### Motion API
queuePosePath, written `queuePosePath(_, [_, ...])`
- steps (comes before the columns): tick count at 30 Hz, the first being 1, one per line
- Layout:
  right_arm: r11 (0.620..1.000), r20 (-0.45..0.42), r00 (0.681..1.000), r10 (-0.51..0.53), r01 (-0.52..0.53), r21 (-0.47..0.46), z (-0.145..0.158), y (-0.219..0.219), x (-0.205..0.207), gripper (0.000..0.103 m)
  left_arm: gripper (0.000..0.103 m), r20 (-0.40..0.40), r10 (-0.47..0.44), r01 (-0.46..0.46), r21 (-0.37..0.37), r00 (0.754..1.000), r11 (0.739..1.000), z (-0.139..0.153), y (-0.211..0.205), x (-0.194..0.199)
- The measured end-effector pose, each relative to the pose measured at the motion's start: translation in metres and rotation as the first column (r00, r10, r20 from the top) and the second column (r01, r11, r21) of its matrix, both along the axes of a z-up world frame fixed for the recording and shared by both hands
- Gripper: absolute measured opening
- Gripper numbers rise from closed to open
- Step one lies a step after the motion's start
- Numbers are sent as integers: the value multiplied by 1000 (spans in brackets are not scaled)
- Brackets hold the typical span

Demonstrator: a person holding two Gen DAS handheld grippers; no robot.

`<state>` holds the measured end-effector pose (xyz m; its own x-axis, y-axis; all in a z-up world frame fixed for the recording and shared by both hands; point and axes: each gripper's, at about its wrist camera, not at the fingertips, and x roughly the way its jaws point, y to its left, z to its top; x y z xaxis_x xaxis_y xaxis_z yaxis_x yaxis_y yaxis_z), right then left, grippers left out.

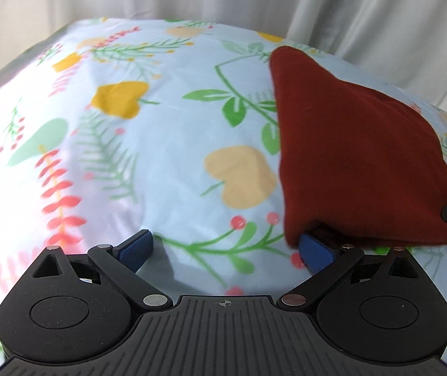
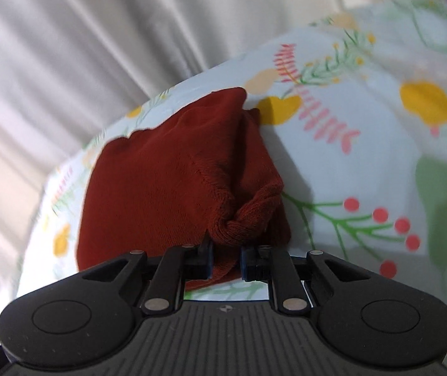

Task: Fold small clothes

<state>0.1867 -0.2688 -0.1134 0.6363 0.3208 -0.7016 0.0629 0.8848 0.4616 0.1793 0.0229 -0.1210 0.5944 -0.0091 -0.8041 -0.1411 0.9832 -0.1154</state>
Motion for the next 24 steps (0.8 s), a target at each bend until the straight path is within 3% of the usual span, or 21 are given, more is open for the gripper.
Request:
queuePosePath(4, [988, 53, 999, 14, -5, -157, 3, 4, 5, 16, 101, 10, 55, -55, 32, 998, 998, 8, 10, -8])
queuePosePath(8, [987, 53, 997, 58, -50, -154, 7, 3, -6, 30, 101, 22, 24, -24, -7, 999, 1000, 22, 11, -20])
queuePosePath(10, [977, 10, 996, 88, -85, -197, 12, 7, -18, 58, 101, 18, 10, -10, 7, 1000, 1000, 28, 5, -27])
queuePosePath(12, [970, -37, 992, 119, -124, -211, 14, 9, -33, 75, 101, 0, -8, 8, 14, 1000, 1000, 32, -1, -31])
queuePosePath(14, [952, -90, 984, 152, -170, -255, 15, 14, -49, 78, 102, -38, -19, 20, 10, 999, 1000, 34, -8, -33])
queuePosePath(18, [916, -181, 971, 156, -210, -341, 21, 26, -65, 94, 102, -109, -68, 67, -10, 992, 998, 32, -25, -33])
queuePosePath(19, [911, -190, 969, 155, -215, -353, 24, 29, -67, 99, 102, -111, -83, 82, -17, 990, 997, 33, -29, -33])
queuePosePath(24, [896, -152, 975, 161, -209, -393, 42, 39, -66, 99, 102, -96, -124, 123, -22, 988, 992, 45, -42, -34])
